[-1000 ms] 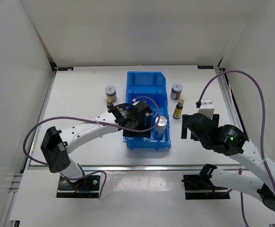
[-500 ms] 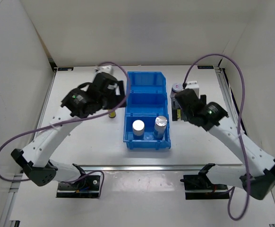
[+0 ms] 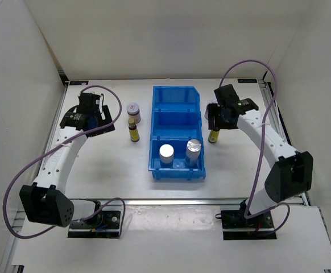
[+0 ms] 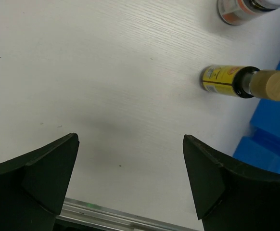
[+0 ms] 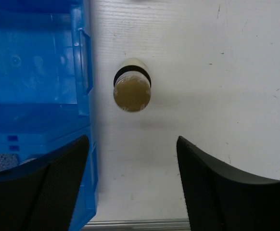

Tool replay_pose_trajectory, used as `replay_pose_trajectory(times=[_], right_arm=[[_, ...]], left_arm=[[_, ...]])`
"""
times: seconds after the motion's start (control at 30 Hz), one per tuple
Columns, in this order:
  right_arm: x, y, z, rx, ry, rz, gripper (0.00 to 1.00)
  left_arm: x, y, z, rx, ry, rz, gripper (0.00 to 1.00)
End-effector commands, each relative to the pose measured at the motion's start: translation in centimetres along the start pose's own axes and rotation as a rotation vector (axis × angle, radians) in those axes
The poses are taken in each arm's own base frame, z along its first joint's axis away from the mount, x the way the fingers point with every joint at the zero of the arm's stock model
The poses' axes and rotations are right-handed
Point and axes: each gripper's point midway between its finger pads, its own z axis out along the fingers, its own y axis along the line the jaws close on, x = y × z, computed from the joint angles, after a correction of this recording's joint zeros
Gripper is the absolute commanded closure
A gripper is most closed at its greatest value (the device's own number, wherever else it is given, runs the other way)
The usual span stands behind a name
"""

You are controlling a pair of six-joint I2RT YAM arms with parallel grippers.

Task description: Organize the condiment bottles

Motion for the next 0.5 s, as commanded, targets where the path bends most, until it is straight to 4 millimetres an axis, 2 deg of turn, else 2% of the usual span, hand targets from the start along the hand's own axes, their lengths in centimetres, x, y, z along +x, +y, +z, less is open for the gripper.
replay_pose_trajectory(times=[0.0, 0.17, 0.33, 0.4, 0.43, 0.47], right_arm=[[-2.1, 0.8, 0.6, -0.087, -0.035, 0.01, 0.28], [-2.1, 0.8, 2.7, -0.093, -0.005, 0.013, 0.35], [-2.1, 1.0, 3.5, -0.107, 0.011, 0.009, 0.5], [-2.1, 1.0, 3.5, -0.107, 0.011, 0.0, 0.54], [-1.8, 0.9, 3.7, -0.105, 0.02, -0.001, 0.61], [-1.8, 0.9, 3.7, -0.105, 0.02, -0.001, 0.65]], left_arm=[[-1.8, -2.2, -1.1, 0.152, -0.077, -0.018, 0.0], [-1.4, -2.3, -0.2, 0.144, -0.057, -0.013, 0.0], [-0.2, -2.0, 0.4, 0.136, -0.035, -0.007, 0.0], [0.1, -1.8, 0.1, 0.139, -0.042, -0.009, 0.0], [-0.4, -1.8, -0.3, 0.148, -0.067, -0.015, 0.0], [0.0, -1.7, -0.3, 0.146, -0.064, -0.005, 0.0]])
